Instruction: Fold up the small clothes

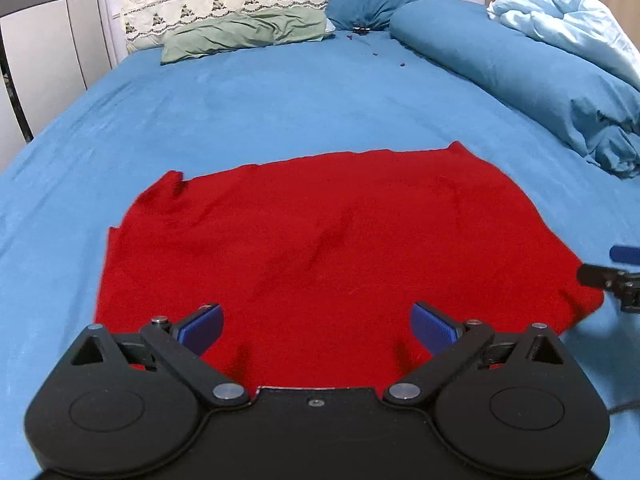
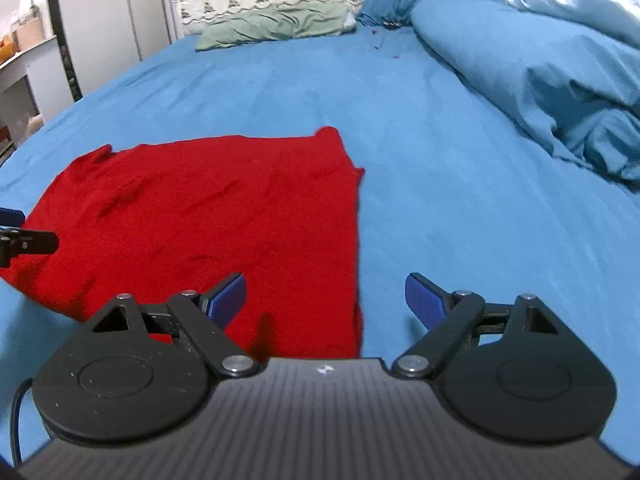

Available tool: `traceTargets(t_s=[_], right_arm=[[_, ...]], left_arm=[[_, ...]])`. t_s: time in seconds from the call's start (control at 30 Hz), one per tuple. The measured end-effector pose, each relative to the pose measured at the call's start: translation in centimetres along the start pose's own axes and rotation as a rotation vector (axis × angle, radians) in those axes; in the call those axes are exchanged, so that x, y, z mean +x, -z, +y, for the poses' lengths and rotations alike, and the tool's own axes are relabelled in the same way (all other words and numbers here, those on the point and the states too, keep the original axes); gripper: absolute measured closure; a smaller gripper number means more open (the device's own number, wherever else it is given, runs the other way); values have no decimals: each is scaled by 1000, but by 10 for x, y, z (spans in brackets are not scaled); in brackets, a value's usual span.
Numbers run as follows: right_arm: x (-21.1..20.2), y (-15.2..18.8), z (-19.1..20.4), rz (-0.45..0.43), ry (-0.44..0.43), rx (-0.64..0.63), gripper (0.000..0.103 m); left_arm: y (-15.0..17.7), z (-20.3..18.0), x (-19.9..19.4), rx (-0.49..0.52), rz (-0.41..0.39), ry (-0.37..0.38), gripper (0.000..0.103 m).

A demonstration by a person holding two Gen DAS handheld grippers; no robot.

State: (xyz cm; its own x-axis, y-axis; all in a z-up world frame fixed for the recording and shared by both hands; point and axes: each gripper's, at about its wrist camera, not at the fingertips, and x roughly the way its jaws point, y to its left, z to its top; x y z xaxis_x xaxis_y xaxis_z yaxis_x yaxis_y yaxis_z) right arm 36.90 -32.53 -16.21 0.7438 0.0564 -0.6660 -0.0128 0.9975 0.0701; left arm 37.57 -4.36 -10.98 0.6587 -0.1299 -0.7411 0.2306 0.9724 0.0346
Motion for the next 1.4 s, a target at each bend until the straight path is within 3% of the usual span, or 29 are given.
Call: traceTargets(t_s=[0.2,0.37,0.47,0.53,0.6,0.73,0.77,1.0,1.1,1.2,1.3,1.4], right_arm=[[28,-4,-13,46,-14,92,2],[49,3,-3,111,-9,70,8],[53,8,2,97,0,51,9],[50,10,4,90,-8,38,18],[48,11,6,88,-42,19,34],[43,10,12,97,-66,-10,53],[42,10,13,99,-74,-4,64],[42,-7,13,166,-61,162,77],[36,-22,1,165,-120,328,78],[21,-52,6,116,-197,428,78],[3,-94,43,46,-289,378,78],[-4,-126,110,12,-442,267,79]], left_arm=[[-11,-13,29,-40,61,-9,1],[-9,-17,44,-31,90,-37,1],[-6,-18,52,-33,112,-46,2],[-4,-17,55,-44,121,-42,1],[-3,-18,58,-52,129,-41,1],[-3,-18,66,-59,152,-46,0],[-4,-17,69,-57,162,-47,0],[-14,-21,86,-41,252,-78,0],[-21,-16,87,-68,282,-57,0],[-24,8,69,-91,226,31,0],[-20,54,37,-134,168,16,0],[-6,104,4,-167,111,-12,0]])
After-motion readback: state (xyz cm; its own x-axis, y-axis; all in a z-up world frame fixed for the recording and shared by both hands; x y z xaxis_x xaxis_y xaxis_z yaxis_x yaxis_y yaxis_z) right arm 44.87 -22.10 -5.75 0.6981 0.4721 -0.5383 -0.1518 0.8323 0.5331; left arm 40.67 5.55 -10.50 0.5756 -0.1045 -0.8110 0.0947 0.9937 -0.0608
